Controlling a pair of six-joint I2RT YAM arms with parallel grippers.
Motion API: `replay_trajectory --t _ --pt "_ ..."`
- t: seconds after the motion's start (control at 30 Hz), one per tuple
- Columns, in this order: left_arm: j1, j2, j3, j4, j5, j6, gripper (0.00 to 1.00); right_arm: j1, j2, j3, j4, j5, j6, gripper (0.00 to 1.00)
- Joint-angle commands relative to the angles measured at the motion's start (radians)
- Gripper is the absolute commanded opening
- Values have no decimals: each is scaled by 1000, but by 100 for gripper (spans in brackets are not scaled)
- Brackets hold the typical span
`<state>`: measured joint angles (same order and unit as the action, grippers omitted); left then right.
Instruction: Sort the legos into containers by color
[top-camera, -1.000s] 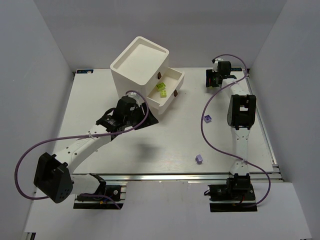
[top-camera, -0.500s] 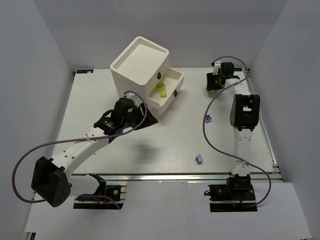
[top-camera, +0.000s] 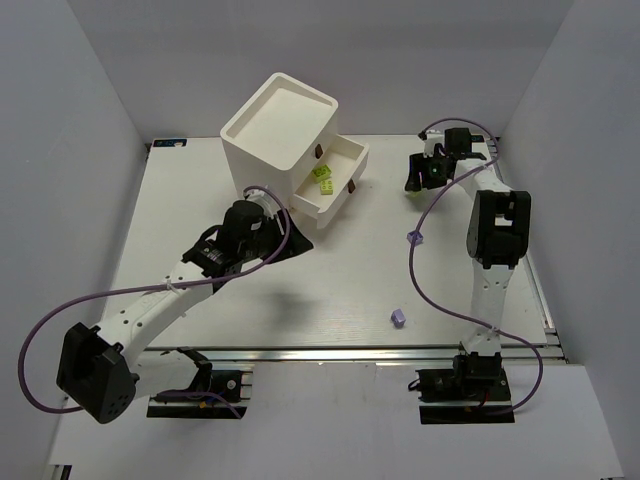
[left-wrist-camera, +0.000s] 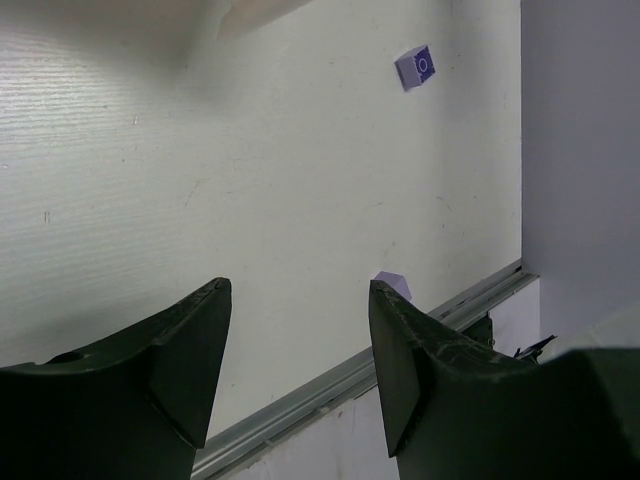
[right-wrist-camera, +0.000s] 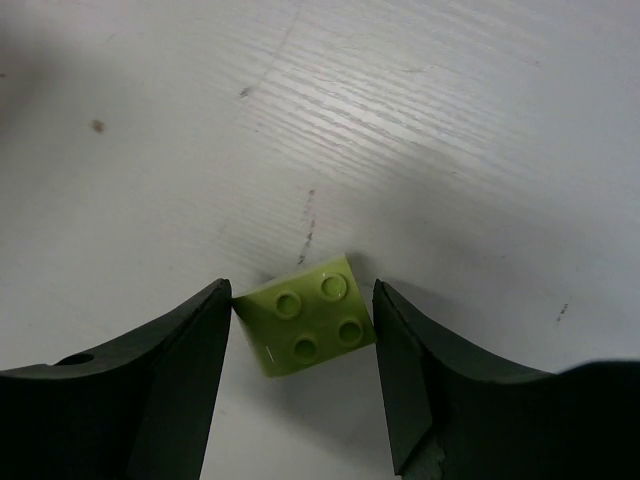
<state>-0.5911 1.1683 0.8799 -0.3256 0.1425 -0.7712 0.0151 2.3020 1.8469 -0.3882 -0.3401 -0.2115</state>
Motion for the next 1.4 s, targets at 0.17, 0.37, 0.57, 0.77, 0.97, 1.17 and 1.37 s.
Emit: replay_trajectory --t 0.17,0.37,0.57,0.77,0.97,1.17,1.37 --pt "-1 -47 -15 20 -3 -3 67 -3 -156 -32 -37 -180 38 24" --pt "-1 -52 -16 25 -3 -3 67 48 -263 -34 -38 -299 21 24" --pt "-1 -56 -15 19 -7 0 67 166 -328 -3 0 -339 21 24" --pt "-1 -75 -24 17 -15 -7 67 272 -300 53 41 -310 1 24" --pt "-1 -101 -33 7 -29 -14 67 345 -213 150 72 -252 12 26" --pt "-1 -124 -41 -6 -43 -19 67 382 -138 227 64 -215 9 56" --pt "-1 -113 -36 8 -34 -16 67 393 -138 225 77 -203 32 76"
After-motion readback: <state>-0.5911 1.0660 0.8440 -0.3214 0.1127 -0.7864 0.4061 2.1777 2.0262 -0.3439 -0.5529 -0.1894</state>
